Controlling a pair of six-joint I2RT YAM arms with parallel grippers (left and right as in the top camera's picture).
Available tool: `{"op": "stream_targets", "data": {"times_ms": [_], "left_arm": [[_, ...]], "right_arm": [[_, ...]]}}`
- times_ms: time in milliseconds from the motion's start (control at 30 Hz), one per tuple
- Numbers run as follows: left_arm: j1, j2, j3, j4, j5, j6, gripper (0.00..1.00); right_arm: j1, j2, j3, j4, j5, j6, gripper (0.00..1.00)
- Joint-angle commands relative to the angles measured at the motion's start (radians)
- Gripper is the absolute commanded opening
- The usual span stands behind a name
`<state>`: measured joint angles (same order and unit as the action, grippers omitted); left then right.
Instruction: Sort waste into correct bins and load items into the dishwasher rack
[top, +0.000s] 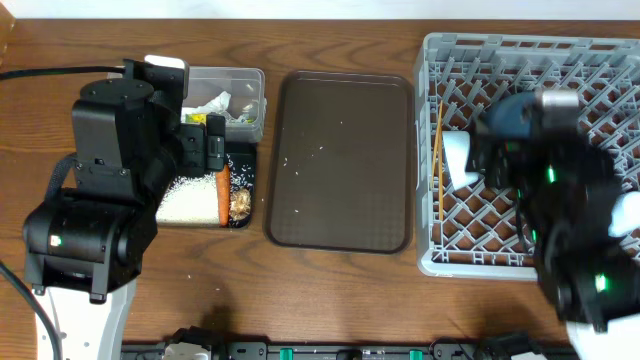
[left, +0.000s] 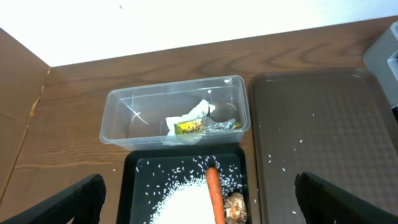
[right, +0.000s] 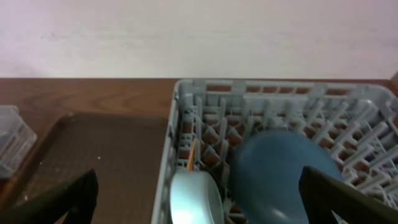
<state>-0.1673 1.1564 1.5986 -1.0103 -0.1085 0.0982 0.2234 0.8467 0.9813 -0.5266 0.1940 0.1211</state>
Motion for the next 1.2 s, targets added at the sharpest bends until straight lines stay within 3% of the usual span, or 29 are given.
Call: {"op": "stream_targets", "data": {"times_ms": [0,433,567,1167], "left_arm": [[0.005,0.001,0.009,0.001,-0.005,-0.005,0.98],[0.005,0.001,0.009,0.001,-0.005,-0.005,0.98],[0.005,0.001,0.009,0.001,-0.005,-0.005,0.98],[0.005,0.001,0.009,0.001,-0.005,-0.005,0.98]], "right_arm": [[-0.015,-0.136,-0.14,0.026,-0.011,-0.01,0.99],[-0.031,-0.725,-0.824,0.364,-0.047,-0.009,0.99],[-0.056,-0.826,-0.96,0.458,-0.074,0.037,0.99],[-0.072,-0.841,-0.976,0.467,-0.071,0.057,0.99]]}}
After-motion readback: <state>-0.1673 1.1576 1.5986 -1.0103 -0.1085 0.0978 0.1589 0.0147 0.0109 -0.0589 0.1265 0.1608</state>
